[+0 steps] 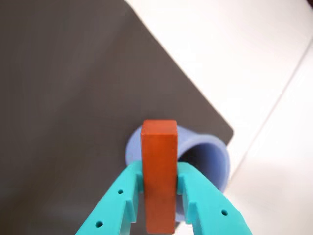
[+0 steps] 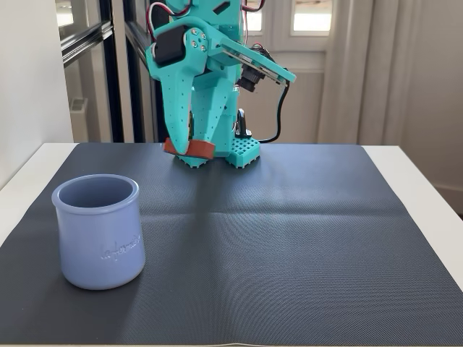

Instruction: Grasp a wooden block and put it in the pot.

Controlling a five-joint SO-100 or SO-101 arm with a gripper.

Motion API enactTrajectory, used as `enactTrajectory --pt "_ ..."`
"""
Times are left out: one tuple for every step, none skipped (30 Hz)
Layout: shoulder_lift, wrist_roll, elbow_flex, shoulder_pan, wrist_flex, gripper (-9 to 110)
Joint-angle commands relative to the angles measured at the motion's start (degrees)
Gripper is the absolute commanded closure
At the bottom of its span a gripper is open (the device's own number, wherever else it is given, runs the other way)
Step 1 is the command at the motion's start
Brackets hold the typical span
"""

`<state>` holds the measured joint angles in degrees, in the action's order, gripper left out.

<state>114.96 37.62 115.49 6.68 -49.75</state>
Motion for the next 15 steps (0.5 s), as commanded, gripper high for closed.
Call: enactTrajectory --pt "1.67 -2.46 -2.11 4.48 0.44 101" --pt "1.67 -3.25 -2.11 5.62 0.53 101" --pt "1.58 -3.87 -2.11 6.68 0.53 101" --pt "1.58 -4.39 -2.11 7.47 0.62 101" --pt "1.58 -4.83 -2.11 8.35 0.62 101" --pt "1.58 -5.36 -2.2 8.96 1.05 101" --pt "1.49 -5.98 -2.2 9.32 1.85 101" --pt "1.41 -6.59 -2.11 9.32 2.64 101" --pt "1.23 -7.12 -2.11 9.4 3.16 101" --pt "0.7 -7.38 -2.11 9.58 3.69 101" --pt "-0.09 -7.38 -2.2 9.67 4.22 101" --pt "-0.97 -7.38 -2.2 9.67 4.66 101" --pt "-2.02 -7.65 -2.46 9.67 5.01 101" --pt "-3.16 -8.0 -2.99 9.67 5.1 101" --pt "-4.22 -8.35 -3.69 9.67 5.01 101"
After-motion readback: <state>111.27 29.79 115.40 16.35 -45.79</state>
